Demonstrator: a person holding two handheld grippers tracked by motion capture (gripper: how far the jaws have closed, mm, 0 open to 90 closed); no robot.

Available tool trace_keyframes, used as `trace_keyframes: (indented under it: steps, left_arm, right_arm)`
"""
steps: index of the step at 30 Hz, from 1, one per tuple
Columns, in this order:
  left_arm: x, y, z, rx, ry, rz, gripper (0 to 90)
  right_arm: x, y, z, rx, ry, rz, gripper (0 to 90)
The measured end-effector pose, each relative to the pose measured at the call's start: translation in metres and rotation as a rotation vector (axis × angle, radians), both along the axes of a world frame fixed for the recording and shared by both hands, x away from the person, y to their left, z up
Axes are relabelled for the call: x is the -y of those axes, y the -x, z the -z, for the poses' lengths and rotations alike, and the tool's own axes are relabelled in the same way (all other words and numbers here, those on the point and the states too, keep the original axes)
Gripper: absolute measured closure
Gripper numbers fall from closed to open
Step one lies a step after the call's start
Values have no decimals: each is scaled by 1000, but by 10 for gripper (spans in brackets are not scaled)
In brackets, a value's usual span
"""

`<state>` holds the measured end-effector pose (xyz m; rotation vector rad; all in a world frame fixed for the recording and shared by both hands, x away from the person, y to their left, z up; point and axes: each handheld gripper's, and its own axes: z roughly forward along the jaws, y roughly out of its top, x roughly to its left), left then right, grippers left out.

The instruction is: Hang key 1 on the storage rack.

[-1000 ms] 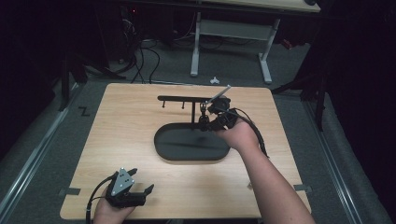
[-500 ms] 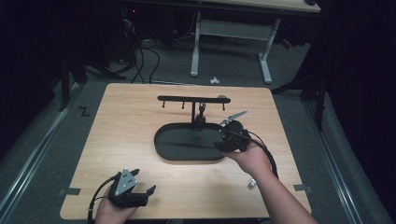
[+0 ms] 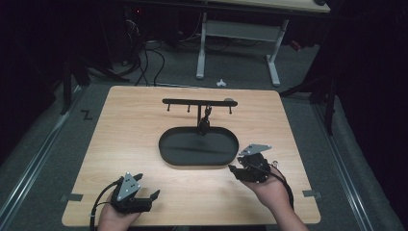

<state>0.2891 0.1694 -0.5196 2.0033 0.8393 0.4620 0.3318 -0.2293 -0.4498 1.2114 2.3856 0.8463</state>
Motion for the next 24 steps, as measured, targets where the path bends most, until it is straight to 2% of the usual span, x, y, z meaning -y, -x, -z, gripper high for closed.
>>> trace_keyframes:
  steps: [3, 7, 10, 12, 15, 19, 24]
  left_arm:
    - [-2, 0, -3, 4, 23, -8, 164]
    - [-4, -1, -3, 1, 20, -16, 164]
    - [-4, -2, -2, -6, 18, -16, 166]
    - [-4, -2, -1, -8, 14, -17, 166]
    - [-4, -1, -2, -2, 13, -18, 166]
    - [-5, 0, -3, 2, 11, -14, 166]
    - [-5, -1, -2, 0, 11, -11, 166]
  right_arm:
    - [8, 12, 16, 12, -47, 13, 524]
    - [19, 26, 30, 43, -91, 52, 523]
    - [25, 32, 36, 57, -51, 36, 519]
    - [31, 33, 38, 30, -70, 44, 513]
    - [42, 31, 38, 28, -76, 77, 513]
    - [65, 26, 32, 43, -110, 150, 517]
    - [95, 25, 29, 55, -109, 247, 517]
